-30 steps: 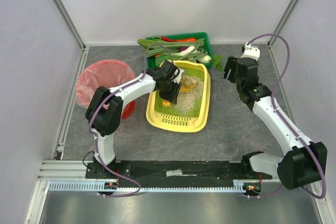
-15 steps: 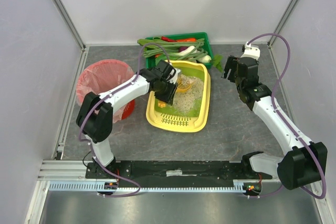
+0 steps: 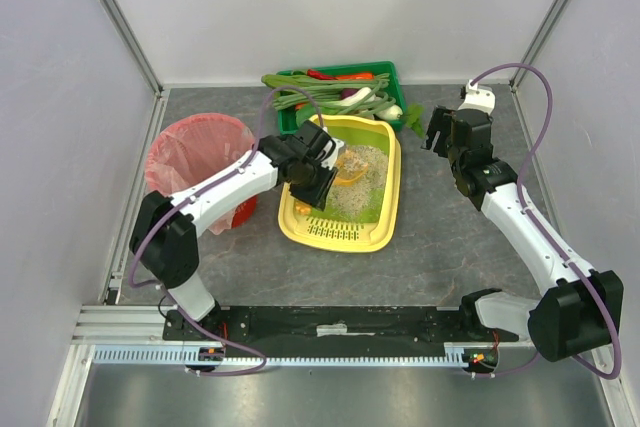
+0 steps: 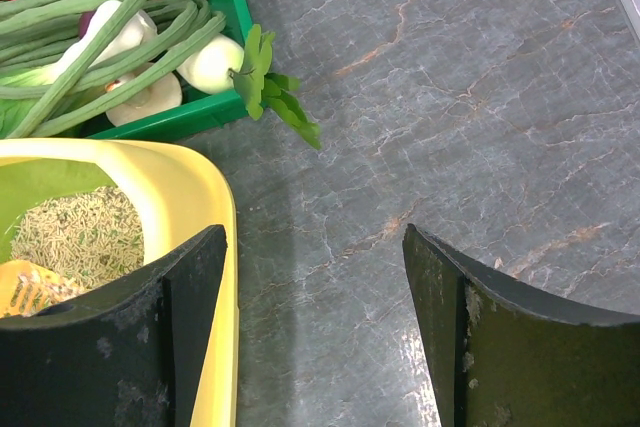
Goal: Clean the litter box
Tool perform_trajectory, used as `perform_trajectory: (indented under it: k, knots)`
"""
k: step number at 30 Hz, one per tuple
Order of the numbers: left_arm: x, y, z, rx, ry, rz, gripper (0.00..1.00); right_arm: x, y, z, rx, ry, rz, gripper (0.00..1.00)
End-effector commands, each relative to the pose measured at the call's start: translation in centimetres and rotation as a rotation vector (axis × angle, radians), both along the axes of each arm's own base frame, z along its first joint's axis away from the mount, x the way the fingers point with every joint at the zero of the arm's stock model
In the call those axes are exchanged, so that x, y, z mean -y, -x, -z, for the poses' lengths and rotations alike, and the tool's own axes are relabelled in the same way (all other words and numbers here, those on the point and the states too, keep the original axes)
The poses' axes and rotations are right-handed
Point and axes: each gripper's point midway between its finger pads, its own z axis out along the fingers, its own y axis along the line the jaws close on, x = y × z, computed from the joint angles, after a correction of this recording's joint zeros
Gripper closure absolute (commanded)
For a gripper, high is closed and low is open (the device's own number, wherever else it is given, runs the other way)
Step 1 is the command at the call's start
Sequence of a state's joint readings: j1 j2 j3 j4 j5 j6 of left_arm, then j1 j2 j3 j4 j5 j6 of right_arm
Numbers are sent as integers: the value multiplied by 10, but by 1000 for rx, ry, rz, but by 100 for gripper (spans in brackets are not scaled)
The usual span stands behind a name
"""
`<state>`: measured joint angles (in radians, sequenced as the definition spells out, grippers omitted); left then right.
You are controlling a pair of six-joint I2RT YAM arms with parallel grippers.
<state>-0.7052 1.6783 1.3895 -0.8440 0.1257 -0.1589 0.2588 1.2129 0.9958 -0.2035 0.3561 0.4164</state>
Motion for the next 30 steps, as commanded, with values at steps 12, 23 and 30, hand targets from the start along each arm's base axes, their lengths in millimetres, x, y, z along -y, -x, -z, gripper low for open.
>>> perform_trajectory:
  k: [12,23,30]
  knots:
    - [13,28,-16,14,10,60,98,0,-3,-20,56,-23,9,20]
    - [15,33,-19,-5,42,52,98,1,-1,-23,62,-22,6,20]
    - [4,27,-22,-22,21,45,98,0,-1,-25,65,-20,-1,20]
